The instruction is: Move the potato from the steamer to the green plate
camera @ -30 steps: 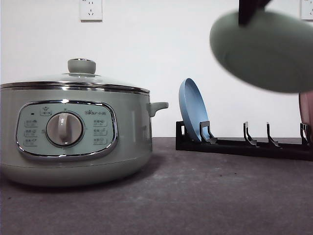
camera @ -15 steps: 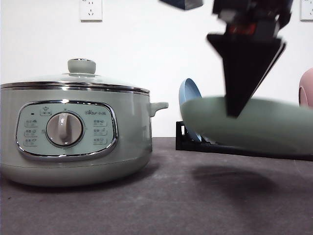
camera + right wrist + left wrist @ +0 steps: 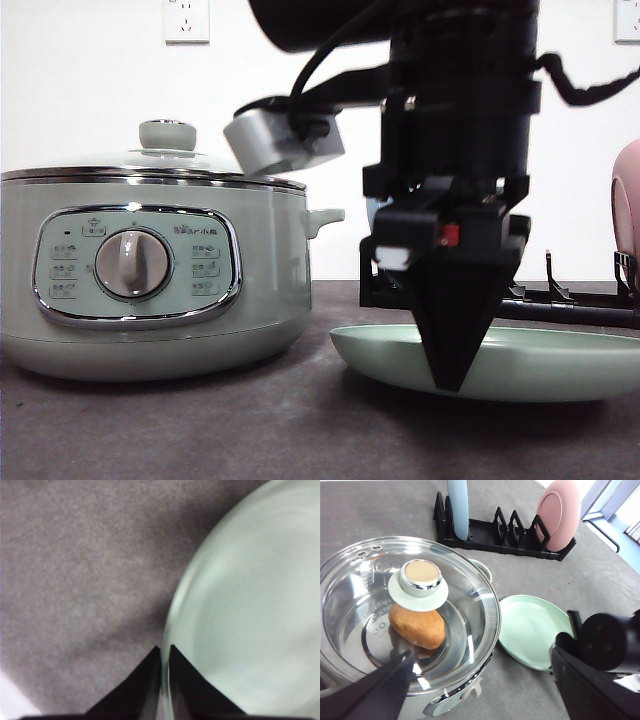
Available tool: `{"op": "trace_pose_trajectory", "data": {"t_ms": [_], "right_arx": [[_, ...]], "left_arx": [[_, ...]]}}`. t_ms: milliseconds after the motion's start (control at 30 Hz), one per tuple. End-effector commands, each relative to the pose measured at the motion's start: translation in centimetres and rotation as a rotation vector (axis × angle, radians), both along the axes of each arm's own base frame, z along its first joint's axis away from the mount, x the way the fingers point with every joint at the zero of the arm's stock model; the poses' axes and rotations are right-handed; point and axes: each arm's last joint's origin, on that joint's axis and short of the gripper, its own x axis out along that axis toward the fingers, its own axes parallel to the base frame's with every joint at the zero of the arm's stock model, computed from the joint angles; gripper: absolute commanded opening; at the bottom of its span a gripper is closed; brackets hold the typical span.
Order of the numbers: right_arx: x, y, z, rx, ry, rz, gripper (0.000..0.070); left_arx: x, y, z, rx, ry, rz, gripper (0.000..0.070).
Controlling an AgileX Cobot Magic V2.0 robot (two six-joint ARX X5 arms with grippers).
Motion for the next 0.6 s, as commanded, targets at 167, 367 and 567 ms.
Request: {"op": "trace_pose_trajectory", "data": {"t_ms": [167, 367, 567], "right_arx": [[0.0, 1.0, -0.4, 0.067, 0.032, -0.026, 0.0295], [-0.2, 0.5, 1.0, 0.079, 0.006, -0.023, 0.0295], [0.1, -0.7, 6.0, 0.240, -0.093, -0.043, 0.0295]], "left_arx": [[0.0, 0.0, 0.7, -0.005, -0.027, -0.007, 0.0557], [0.0, 0.0, 0.7, -0.004, -0.027, -0.008, 0.0557], [0.0, 0.0, 0.7, -0.005, -0.027, -0.007, 0.0557]]}}
